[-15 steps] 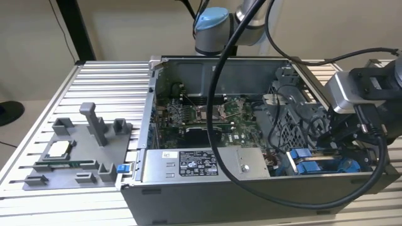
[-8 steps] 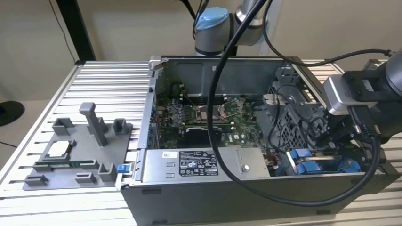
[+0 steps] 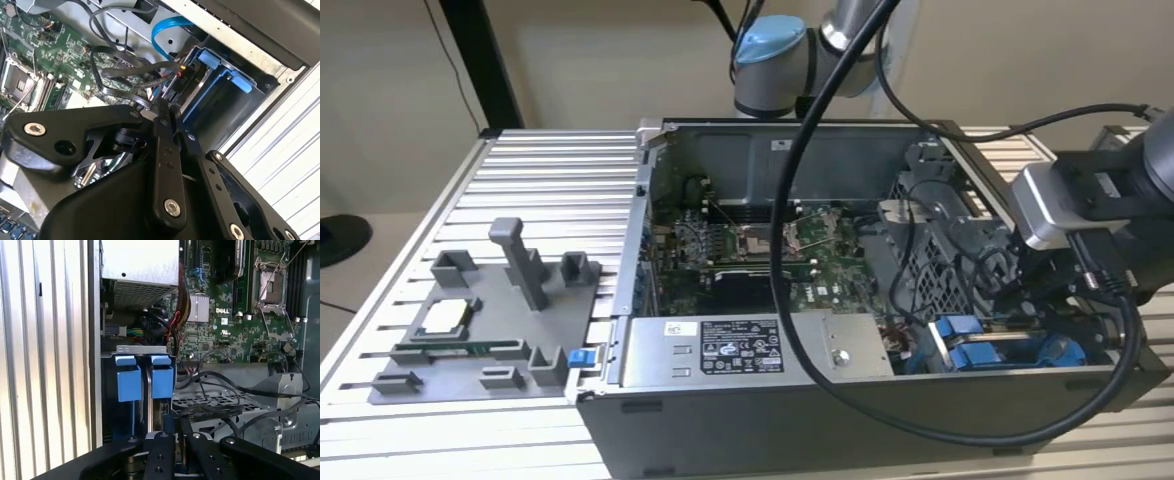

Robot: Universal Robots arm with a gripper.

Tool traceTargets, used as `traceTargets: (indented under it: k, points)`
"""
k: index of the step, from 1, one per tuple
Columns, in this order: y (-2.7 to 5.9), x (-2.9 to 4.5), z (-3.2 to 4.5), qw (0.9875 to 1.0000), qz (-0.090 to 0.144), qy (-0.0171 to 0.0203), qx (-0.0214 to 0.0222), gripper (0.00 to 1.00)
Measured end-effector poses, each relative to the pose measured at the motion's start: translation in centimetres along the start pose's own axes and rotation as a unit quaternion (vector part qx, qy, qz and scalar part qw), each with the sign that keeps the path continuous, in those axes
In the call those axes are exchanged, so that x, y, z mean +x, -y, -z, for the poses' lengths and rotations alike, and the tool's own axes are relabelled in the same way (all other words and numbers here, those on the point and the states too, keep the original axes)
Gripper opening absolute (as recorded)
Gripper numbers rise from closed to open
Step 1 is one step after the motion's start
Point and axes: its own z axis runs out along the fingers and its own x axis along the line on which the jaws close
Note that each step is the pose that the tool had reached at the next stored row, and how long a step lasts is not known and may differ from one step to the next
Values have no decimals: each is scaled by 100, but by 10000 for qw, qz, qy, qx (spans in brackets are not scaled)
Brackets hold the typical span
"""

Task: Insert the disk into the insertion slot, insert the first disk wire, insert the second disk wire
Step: 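Insert the second disk wire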

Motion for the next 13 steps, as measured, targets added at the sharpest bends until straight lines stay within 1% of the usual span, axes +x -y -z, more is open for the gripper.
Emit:
traceTargets:
  k: [7,13]
  points:
    - [1,23,6,10000,23,1,56,0]
    - [37,44,-1,10000,11,4,69,0]
